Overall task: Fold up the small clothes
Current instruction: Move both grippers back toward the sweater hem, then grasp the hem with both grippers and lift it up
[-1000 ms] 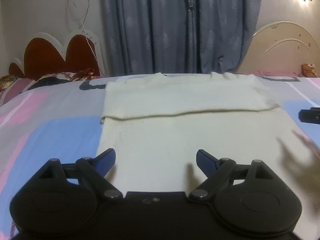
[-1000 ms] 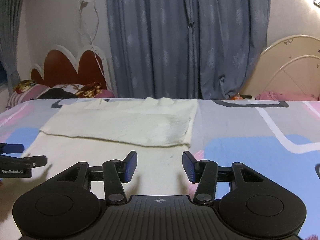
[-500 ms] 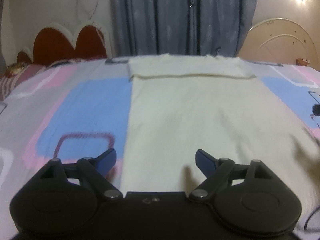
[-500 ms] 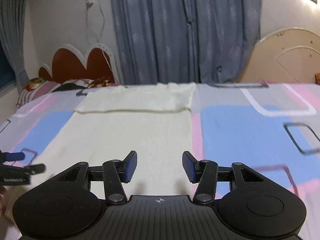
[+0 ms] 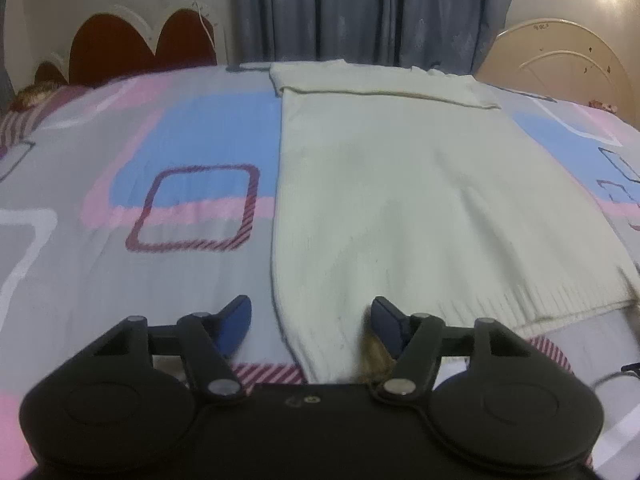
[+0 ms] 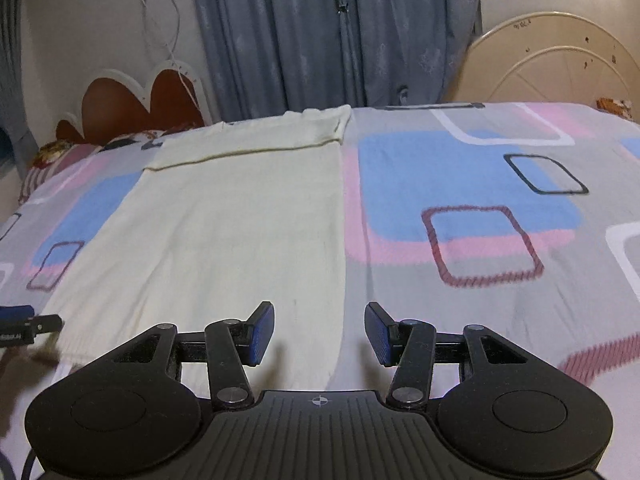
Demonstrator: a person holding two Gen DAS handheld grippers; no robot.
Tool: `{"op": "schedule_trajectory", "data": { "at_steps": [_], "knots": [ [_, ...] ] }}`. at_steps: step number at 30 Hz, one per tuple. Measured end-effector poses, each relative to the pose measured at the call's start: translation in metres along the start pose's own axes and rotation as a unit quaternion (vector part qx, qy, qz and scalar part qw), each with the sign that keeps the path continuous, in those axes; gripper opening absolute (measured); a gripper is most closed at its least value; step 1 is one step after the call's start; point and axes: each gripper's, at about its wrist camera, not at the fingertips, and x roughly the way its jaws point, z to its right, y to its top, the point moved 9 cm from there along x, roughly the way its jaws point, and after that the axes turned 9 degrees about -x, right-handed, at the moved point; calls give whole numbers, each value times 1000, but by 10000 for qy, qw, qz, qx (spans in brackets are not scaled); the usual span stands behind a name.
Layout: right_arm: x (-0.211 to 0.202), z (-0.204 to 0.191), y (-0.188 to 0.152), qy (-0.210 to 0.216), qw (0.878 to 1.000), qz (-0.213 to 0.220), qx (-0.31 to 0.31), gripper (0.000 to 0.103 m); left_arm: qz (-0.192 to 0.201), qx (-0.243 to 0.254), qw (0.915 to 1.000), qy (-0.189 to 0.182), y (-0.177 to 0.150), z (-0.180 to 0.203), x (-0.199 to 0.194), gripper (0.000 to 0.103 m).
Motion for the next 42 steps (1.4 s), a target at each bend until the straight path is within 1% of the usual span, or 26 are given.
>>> {"op": "schedule_trajectory", "data": {
  "at_steps": [1,2,3,6,8,10,13,16,18,22,25,27,29,30,31,32,33,34,35,36,37,40,42],
  "knots": [
    [-3,2,-3,-20,10000,-16,35,50,-41,-67,9999,-77,-1,0,-1,58],
    [-4,5,-5,-31,10000,-31,85,50,-109,-155,9997,-184,-4,0,-1,56],
    [-3,8,-7,-26,9998,-70,161,50,-170,-245,9992,-274,-7,0,0,56],
    [7,21,-11,-12,9986,-195,490,50,-220,-297,9987,-342,-7,2,4,55],
    [16,29,-12,109,9962,-271,821,50,-250,-381,9982,-390,-5,2,7,55],
    [23,31,-13,347,9938,-321,1004,50,-253,-332,9985,-360,-4,3,9,55],
    [33,28,-15,662,9906,-458,1108,50,-287,-513,9974,-410,-1,-2,13,55],
    [36,24,-16,717,9910,-504,1016,50,-282,-655,9968,-360,3,-8,12,55],
    [34,21,-15,829,9892,-482,1113,50,-221,-748,9965,-291,6,-15,8,55],
    [35,17,-17,879,9894,-493,1046,50,-377,-983,9933,-483,4,-21,13,54],
    [38,16,-16,923,9882,-453,1138,50,-458,-1108,9898,-771,6,-16,16,54],
    [40,12,-15,1055,9872,-470,1097,49,-467,-1099,9898,-772,6,-14,18,53],
    [41,9,-15,1110,9871,-477,1049,49,-477,-1102,9895,-801,4,-12,17,48],
    [40,9,-15,1216,9851,-489,1110,45,-485,-1150,9886,-837,3,-11,16,47],
    [39,7,-17,1367,9821,-521,1187,40,-492,-1199,9875,-898,3,-11,15,44],
    [40,6,-18,1446,9806,-552,1203,35,-501,-1254,9862,-953,2,-11,15,38],
    [39,5,-20,1490,9802,-549,1183,34,-513,-1322,9846,-1018,2,-12,15,34],
    [39,4,-19,1547,9790,-536,1212,33,-528,-1389,9828,-1100,2,-12,15,28],
    [39,5,-19,1636,9764,-525,1307,31,-543,-1471,9805,-1186,1,-12,16,24],
    [40,5,-18,1761,9722,-525,1449,26,-546,-1493,9796,-1226,1,-12,18,22],
    [42,6,-18,1886,9675,-537,1598,24,-540,-1482,9799,-1220,1,-12,19,19],
    [46,8,-17,1982,9615,-543,1827,22,-526,-1507,9796,-1222,1,-11,20,19],
    [47,10,-16,2121,9519,-529,2147,21,-533,-1534,9782,-1293,1,-11,20,16]
  ]
}}
